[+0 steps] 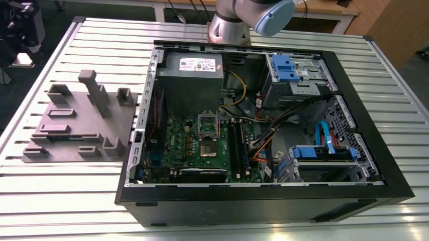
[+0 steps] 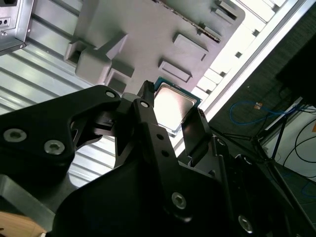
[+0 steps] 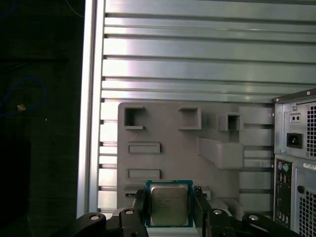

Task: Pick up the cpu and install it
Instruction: 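Pick up the cpu and move it towards the insertion slot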

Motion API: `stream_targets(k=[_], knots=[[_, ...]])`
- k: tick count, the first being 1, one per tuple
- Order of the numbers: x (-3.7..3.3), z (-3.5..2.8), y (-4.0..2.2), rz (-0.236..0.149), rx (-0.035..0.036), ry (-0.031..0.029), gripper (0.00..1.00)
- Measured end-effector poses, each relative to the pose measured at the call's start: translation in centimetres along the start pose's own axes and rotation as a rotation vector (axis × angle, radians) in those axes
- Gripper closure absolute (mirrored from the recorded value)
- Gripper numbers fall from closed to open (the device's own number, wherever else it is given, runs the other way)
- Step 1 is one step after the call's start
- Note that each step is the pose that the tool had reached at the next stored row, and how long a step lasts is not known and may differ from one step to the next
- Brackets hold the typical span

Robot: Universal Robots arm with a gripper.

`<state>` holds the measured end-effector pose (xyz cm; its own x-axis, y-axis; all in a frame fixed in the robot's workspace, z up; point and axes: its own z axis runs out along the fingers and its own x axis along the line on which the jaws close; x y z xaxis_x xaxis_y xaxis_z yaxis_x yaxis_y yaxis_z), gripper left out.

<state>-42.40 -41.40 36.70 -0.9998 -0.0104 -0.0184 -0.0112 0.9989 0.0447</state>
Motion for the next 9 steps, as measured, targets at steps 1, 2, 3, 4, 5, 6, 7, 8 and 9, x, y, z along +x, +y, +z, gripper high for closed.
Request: stream_targets(k=[1, 2, 3, 4, 5, 6, 7, 8, 9], knots=[[-0.04, -0.01, 0.0, 0.0, 0.0001, 0.0001, 0.53], [-0.09, -0.01, 0.0, 0.0, 0.0001, 0.0002, 0.53], [-0.13, -0.01, 0.0, 0.0, 0.0, 0.0001, 0.53], [-0.17, 0.0, 0.0, 0.0, 0.0001, 0.0001, 0.53], [-0.21, 0.0, 0.0, 0.0, 0.0, 0.0001, 0.53], [-0.26, 0.0, 0.0, 0.0, 0.0, 0.0001, 0.53], [-0.3, 0.0, 0.0, 0.0, 0.0001, 0.0001, 0.53], [-0.35, 0.0, 0.0, 0.0, 0.0, 0.0001, 0.53], [-0.39, 0.01, 0.0, 0.0, 0.0, 0.0, 0.53]])
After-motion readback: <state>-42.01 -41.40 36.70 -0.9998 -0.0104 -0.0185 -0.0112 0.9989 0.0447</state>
